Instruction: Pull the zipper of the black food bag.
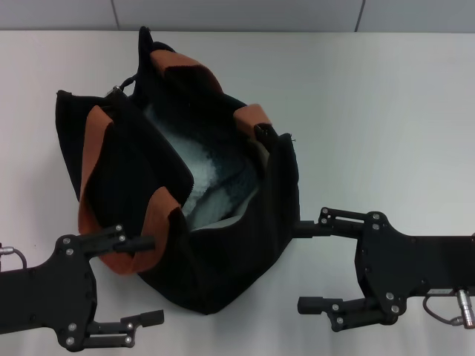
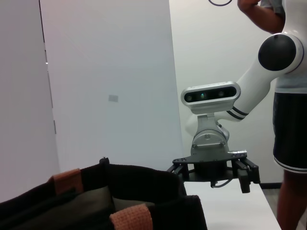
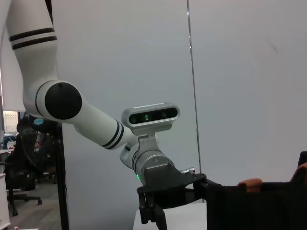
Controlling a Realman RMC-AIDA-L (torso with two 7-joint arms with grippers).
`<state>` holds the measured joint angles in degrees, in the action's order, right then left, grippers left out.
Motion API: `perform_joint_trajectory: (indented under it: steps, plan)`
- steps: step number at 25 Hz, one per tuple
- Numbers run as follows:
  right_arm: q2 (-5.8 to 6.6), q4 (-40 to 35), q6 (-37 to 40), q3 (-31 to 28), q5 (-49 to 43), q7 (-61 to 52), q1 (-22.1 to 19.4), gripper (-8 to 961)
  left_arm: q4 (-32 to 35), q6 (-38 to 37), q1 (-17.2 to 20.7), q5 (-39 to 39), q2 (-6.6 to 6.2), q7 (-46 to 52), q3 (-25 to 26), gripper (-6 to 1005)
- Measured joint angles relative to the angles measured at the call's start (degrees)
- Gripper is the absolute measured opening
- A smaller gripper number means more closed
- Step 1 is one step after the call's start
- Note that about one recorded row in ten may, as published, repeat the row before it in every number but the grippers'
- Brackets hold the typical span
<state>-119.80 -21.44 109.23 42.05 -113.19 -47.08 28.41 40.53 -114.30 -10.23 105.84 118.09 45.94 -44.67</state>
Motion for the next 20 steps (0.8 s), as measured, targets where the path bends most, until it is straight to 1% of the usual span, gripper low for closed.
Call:
perform_joint_trajectory:
  steps: [7,10,14,17,19,20]
  plan:
    - [0.00,0.1,0.0,0.0,0.5,0.7,0.3,830,-0.1,0.4,0.2,0.0,-0.18,0.0,0.2,806]
    - [0.00,0.1,-0.1,0.4,1.3,0.8,0.3,830,-0.1,0.3,0.6,0.0,0.01,-0.9,1.1,806]
    - [0.00,0.8,-0.4,0.4,1.4,1.5,0.2,829,-0.4,0.2,1.0,-0.1,-0.08,-1.9,2.2,806]
    - [0.01,2.1,-0.8,0.2,1.4,2.5,0.4,829,-0.4,0.3,1.2,0.0,-0.15,-2.1,3.2,806]
    - [0.01,4.4,-1.0,0.0,1.9,4.8,0.7,829,-0.4,0.4,1.4,0.0,-0.31,-2.2,4.0,806]
    - [0.00,5.6,-1.1,0.0,2.5,6.2,0.9,829,-0.4,0.4,1.6,0.0,-0.51,-2.4,5.4,806]
